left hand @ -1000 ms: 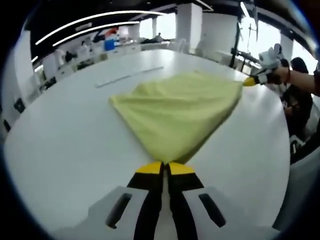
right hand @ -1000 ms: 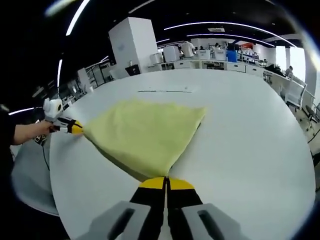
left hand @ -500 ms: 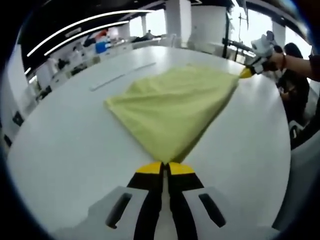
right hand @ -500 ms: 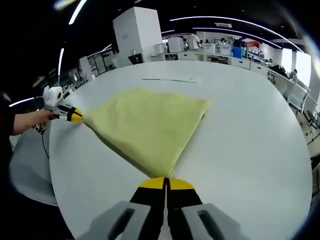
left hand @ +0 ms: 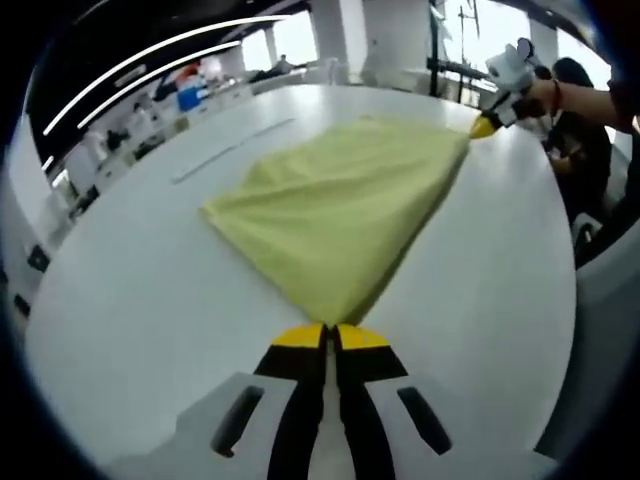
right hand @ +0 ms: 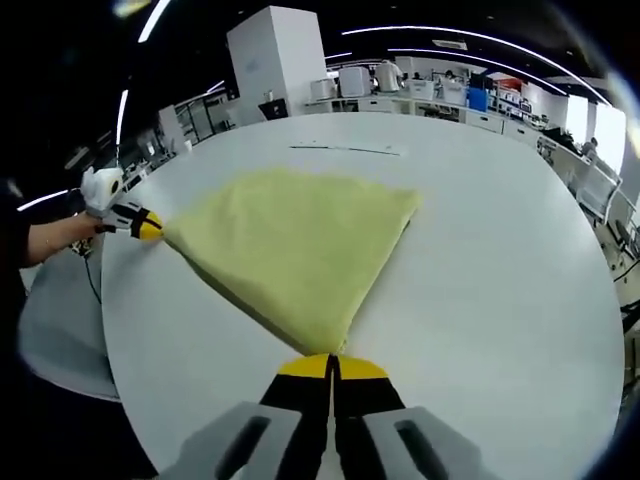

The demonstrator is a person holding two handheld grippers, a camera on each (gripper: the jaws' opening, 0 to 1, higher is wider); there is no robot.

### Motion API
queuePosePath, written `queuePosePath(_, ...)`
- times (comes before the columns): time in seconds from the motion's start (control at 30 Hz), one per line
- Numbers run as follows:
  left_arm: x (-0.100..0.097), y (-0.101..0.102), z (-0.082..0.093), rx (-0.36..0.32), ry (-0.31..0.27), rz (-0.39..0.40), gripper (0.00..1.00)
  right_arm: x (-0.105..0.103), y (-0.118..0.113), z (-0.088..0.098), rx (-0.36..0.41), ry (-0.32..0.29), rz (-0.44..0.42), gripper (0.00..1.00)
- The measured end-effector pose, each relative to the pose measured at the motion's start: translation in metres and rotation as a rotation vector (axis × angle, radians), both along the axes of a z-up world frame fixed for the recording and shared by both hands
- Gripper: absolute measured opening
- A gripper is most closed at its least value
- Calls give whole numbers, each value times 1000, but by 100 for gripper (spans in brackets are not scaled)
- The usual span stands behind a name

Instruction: Fold the garment on the visible template until the final outline fits inside the template.

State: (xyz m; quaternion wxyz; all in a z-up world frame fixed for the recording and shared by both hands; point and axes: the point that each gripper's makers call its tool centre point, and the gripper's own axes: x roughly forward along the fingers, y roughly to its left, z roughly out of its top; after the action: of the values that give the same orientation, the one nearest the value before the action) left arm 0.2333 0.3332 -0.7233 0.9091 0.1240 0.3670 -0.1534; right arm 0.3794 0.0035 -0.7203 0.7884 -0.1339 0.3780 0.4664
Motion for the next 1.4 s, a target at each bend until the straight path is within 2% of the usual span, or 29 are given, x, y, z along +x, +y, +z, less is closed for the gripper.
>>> queuePosePath(0.13,-5,0,0,-3,7,1,0,-6,-2,-1,1,6,-1,0)
queuePosePath(0.27,-9,0,1,-36,8,31,0,-10,-2,-1,5,9,-7,0)
queuePosePath(0.67,-23,-3,0,-28,20,25,0,-22,-4,0,-1,6,1,0)
queuePosePath(1.03,-23,-3,-2,-57,25,51,1,-25,-2,0,16,22,-16,0)
queuePosePath(1.13,-22,-2,-2,-74,21,70,2,-23,-1,0,32,47,-55,0)
queuePosePath(1.2,-21,0,-1,-90,11,100,5,-21,0,0,47,57,-80,0)
queuePosePath(1.27,-21,3,1,-140,10,166,13,-20,3,3,69,58,-96,0)
queuePosePath(1.4,-20,6,9,-183,-12,218,26,-17,7,11,97,53,-129,13)
